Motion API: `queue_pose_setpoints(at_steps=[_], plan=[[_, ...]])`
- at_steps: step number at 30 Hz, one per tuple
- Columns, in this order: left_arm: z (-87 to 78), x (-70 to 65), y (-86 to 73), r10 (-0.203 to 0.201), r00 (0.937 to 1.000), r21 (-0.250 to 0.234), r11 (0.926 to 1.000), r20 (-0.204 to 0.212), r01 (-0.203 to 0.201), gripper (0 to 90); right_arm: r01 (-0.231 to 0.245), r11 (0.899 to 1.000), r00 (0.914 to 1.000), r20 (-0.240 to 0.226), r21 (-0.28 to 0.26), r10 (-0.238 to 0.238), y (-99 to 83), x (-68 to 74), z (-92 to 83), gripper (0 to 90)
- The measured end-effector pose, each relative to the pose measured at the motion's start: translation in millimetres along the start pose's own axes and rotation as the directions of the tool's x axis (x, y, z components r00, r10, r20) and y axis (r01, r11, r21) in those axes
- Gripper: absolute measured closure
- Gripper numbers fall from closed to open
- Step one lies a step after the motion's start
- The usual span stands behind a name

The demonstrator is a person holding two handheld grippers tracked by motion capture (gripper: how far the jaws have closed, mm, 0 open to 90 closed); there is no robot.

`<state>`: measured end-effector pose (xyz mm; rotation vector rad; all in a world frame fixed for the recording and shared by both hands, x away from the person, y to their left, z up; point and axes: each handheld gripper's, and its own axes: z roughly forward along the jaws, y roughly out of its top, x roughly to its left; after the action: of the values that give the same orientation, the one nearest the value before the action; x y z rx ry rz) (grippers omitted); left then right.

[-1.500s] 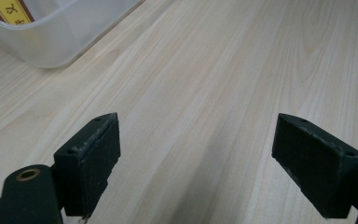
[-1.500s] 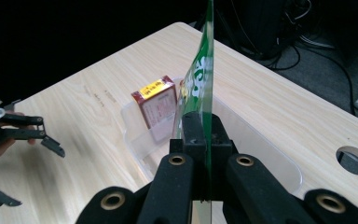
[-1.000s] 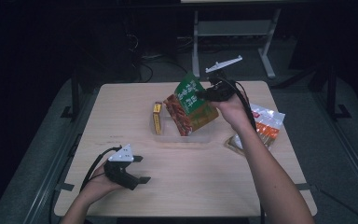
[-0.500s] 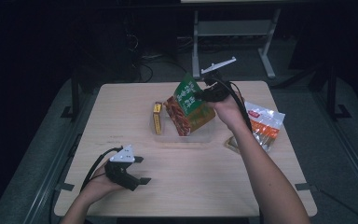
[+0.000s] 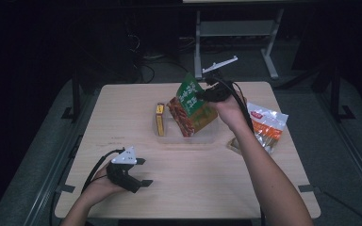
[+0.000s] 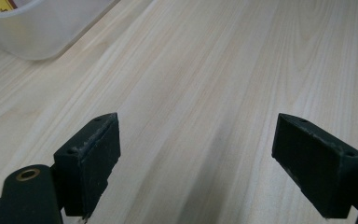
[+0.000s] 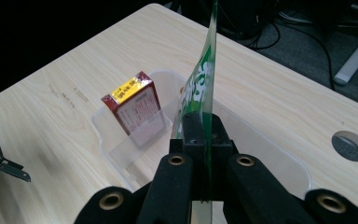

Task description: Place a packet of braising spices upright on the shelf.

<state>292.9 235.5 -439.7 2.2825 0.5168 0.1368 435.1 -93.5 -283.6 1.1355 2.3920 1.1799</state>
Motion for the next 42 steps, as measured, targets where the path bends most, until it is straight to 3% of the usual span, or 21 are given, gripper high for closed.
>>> queue_pose_setpoints(at_steps=[4, 15, 20, 25, 33, 42], plan=[[0.1, -0.4, 0.0, -0.001, 1.0000, 0.002, 1.0000, 0.001, 0.001, 14.8, 0.002, 1.000, 0.9999, 0.016, 0.000, -0.002, 6.3, 4.8, -0.5, 89.8], [1.5, -0.7, -0.1, 0.005, 1.0000, 0.008, 1.0000, 0.008, -0.005, 14.8, -0.004, 1.000, 0.9998, -0.017, 0.014, 0.004, 12.9, 8.6, 12.2, 88.8], [1.8, -1.5, 0.0, 0.009, 0.9999, 0.013, 0.9999, 0.010, -0.009, 14.8, 0.000, 1.000, 0.9994, -0.036, 0.008, 0.000, 16.2, 8.9, 13.8, 81.8], [2.6, -1.2, -0.2, 0.009, 0.9999, 0.016, 0.9998, 0.012, -0.010, 14.8, 0.011, 1.000, 0.9988, -0.048, 0.009, -0.011, 6.2, 8.9, 6.0, 76.8], [4.4, -2.4, 0.4, 0.009, 0.9999, 0.023, 0.9997, 0.014, -0.009, 14.8, 0.017, 1.000, 0.9980, -0.061, 0.000, -0.017, -20.8, 4.4, -11.5, 76.2], [4.4, -3.1, 0.5, 0.014, 0.9998, 0.024, 0.9996, 0.014, -0.014, 14.8, 0.020, 1.000, 0.9985, -0.051, -0.008, -0.020, -33.4, 0.0, -18.6, 89.8]])
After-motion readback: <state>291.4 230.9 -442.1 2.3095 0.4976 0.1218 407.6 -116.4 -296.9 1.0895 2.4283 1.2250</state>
